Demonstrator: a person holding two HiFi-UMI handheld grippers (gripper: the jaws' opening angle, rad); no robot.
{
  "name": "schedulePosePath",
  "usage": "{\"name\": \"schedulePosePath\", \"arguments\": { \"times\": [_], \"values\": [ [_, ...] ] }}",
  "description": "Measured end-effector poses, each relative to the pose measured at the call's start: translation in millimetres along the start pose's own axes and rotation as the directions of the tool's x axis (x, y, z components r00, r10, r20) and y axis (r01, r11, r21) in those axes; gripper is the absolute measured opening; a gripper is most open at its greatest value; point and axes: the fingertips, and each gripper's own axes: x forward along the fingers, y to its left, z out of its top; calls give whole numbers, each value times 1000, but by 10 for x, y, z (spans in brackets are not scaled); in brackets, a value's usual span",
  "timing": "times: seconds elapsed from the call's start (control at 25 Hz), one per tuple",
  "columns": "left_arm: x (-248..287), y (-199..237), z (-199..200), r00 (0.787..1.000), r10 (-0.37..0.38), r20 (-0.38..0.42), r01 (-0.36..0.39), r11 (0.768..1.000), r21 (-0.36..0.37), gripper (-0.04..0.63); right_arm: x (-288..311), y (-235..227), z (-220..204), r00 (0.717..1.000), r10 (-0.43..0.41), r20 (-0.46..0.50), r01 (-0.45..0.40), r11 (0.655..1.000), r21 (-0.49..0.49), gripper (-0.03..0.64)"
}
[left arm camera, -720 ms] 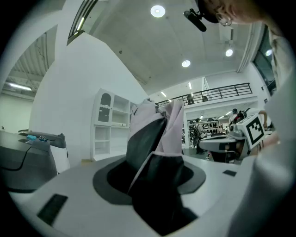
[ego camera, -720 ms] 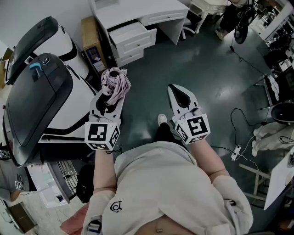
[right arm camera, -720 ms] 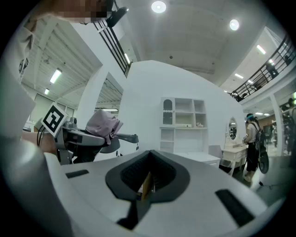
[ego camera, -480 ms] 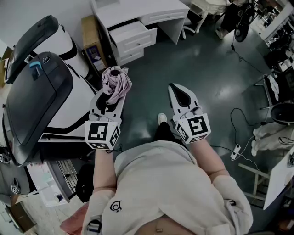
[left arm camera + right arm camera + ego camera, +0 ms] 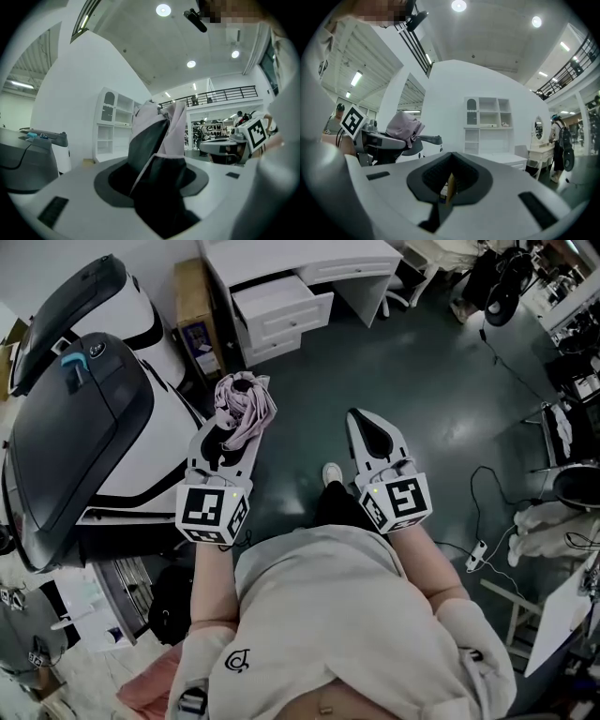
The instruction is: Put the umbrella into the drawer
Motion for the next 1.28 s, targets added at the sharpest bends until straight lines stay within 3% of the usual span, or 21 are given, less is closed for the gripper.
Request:
{"name": "schedulePosePath", "arguments": {
  "times": [0.36,0.56,0.88,1.28],
  "values": [
    [662,306,-92,995,98,-26,-99,995,-15,227,750,-548,-223,996,92,-20,-91,995,31,6],
    [1388,488,-95,986,155,-55,-156,987,-30,227,1380,-1119,-315,987,156,-50,-155,988,18,6],
    [2682,734,-16,959,264,-102,-270,961,-53,227,2450,-2113,-434,950,299,-93,-300,954,1,6],
    [3910,1080,-129,948,269,-172,-280,959,-41,227,3468,-2960,-608,941,322,-106,-321,947,33,6]
  ]
}}
